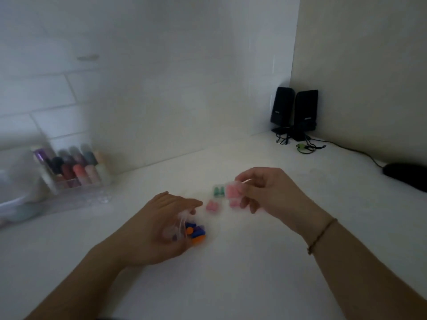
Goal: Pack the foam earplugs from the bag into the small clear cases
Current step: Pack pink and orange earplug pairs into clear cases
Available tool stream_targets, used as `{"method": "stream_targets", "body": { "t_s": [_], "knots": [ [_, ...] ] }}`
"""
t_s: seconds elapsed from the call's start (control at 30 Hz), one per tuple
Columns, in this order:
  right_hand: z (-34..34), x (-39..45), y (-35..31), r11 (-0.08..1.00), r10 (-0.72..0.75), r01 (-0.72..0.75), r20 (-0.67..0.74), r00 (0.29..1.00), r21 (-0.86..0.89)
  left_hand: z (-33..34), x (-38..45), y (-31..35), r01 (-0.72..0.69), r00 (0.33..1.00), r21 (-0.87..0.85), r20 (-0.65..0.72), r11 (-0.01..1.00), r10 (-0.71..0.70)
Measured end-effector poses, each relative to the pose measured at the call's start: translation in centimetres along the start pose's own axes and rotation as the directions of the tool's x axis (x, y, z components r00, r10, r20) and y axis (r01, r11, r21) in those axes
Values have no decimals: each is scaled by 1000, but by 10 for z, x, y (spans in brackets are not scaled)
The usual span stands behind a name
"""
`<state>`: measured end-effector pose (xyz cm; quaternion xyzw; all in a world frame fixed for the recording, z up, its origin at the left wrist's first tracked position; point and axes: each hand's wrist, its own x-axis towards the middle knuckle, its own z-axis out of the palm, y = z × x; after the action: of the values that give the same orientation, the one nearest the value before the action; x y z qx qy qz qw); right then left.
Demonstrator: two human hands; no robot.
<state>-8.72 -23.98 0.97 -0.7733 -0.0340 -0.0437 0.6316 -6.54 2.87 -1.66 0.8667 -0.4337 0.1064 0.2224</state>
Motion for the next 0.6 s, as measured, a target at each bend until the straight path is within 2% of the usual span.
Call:
{"method": "stream_targets", "body": {
  "t_s": [0.07, 0.13, 0.2, 0.37, 0.47, 0.6],
  "knots": [
    [22, -2, 7, 974, -2, -1, -14, 1000, -226, -5, -9, -7, 38, 999, -10, 4, 999, -38],
    [38, -2, 20, 887, -83, 45, -63, 995, -459, -8, -15, -11, 72, 997, -33, 4, 997, -72],
    [46, -2, 32, 799, -153, 79, -74, 986, -596, -10, -19, -11, 105, 994, -57, 1, 993, -105],
    [48, -2, 34, 705, -169, 105, -23, 985, -702, -12, -12, -9, 263, 964, -202, 92, 943, -249],
    [41, -2, 27, 697, -177, 146, 29, 984, -702, -17, 12, -8, 284, 957, -101, 89, 953, -275],
    [28, -4, 20, 717, -137, 192, 135, 981, -670, -17, 43, -6, 231, 931, 80, 271, 970, -244]
  ]
}}
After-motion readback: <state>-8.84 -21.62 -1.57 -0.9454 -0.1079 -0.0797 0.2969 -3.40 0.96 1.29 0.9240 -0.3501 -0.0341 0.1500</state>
